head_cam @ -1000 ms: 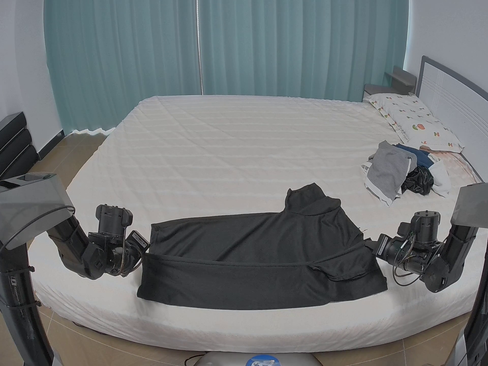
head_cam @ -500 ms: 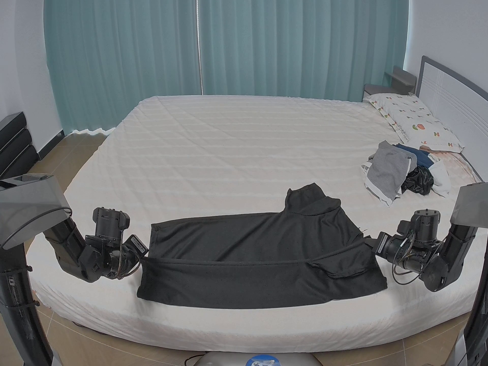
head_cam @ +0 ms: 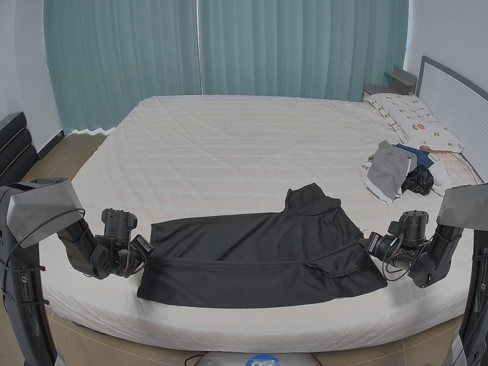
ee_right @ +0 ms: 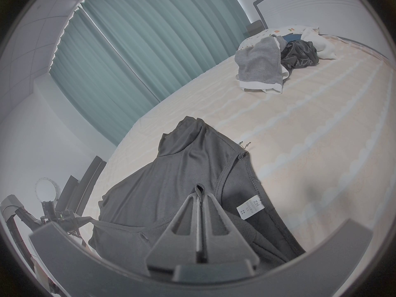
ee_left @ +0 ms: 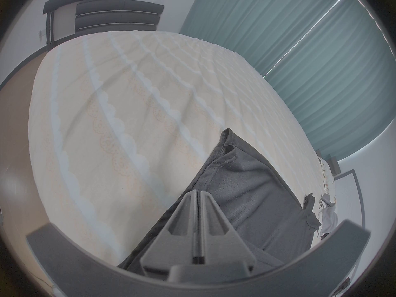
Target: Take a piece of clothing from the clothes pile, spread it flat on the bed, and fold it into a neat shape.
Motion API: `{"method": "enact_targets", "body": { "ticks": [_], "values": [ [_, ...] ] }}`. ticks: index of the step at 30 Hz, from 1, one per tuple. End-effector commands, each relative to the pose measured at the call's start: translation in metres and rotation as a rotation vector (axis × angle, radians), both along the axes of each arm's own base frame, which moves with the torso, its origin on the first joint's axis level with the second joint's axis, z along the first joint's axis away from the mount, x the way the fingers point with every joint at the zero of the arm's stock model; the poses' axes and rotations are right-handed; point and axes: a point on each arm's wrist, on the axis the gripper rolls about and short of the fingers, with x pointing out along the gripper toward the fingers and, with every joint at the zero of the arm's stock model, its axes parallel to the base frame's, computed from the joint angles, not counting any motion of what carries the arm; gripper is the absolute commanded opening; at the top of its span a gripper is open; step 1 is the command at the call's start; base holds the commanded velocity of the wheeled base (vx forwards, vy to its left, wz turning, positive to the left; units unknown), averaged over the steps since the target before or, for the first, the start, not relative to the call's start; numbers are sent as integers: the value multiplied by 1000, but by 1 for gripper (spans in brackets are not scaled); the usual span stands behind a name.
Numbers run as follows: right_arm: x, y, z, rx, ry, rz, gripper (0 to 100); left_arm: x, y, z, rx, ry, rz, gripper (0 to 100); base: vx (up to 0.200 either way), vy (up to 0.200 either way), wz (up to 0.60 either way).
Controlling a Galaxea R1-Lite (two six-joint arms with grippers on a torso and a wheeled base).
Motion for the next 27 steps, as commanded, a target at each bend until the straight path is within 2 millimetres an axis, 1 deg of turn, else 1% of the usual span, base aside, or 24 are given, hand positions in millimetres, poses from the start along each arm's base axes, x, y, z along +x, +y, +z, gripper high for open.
{"method": "enact_targets", "body": {
  "ticks": [1, 4, 9, 10, 12, 13, 14, 17, 19, 20, 21, 23, 24, 25, 26, 27],
  "values": [
    [3, 0, -13, -2, 28, 0, 0, 3, -1, -8, 0, 13, -1, 0, 0, 0, 0],
    [4, 2, -18, -3, 38, 6, 0, 3, -3, -15, 4, 29, -7, 0, 0, 0, 0],
    [6, 3, -21, -4, 40, 7, 0, 9, -4, -14, -11, 14, 6, 0, 0, 0, 0],
    [6, 3, -22, -6, 42, 9, 100, 10, -5, -15, -15, 13, 9, 0, 0, 0, 0],
    [6, 3, -23, -7, 45, 10, 100, 11, -5, -16, -16, 14, 10, 0, 0, 0, 0],
    [6, 3, -23, -7, 45, 10, 100, 11, -5, -16, -16, 14, 10, 100, 0, 0, 0],
    [6, 3, -25, -8, 51, 10, 100, 11, -5, -19, -13, 23, 11, 100, 0, 0, 0],
    [4, 2, -21, -5, 47, 8, 100, 9, -3, -19, -16, 26, 16, 100, 0, 0, 0],
    [3, 1, -14, -4, 30, 4, 100, 8, -1, -19, -18, 28, 22, 100, 0, 0, 0],
    [-1, -1, -5, -3, 16, 1, 100, 8, 2, -17, -19, 26, 30, 100, 0, 0, 0],
    [-2, -1, -1, -2, 9, 0, 100, 8, 5, -16, -17, 24, 37, 100, 0, 0, 0],
    [-9, -2, 9, -1, -5, 0, 100, 5, 14, -6, -19, 6, 61, 100, 0, 0, 0],
    [-17, -2, 17, 0, -8, -1, 100, -1, 22, 6, -36, -12, 67, 100, 0, 0, 0],
    [-24, -2, 22, 1, -7, 0, 100, -5, 27, 14, -59, -23, 62, 100, 0, 0, 0],
    [-31, -2, 27, 4, -8, -1, 100, -9, 31, 20, -86, -28, 45, 100, 0, 0, 0],
    [-34, -2, 29, 4, -8, 0, 100, -10, 32, 21, -93, -29, 40, 100, 0, 0, 0]
  ]
}}
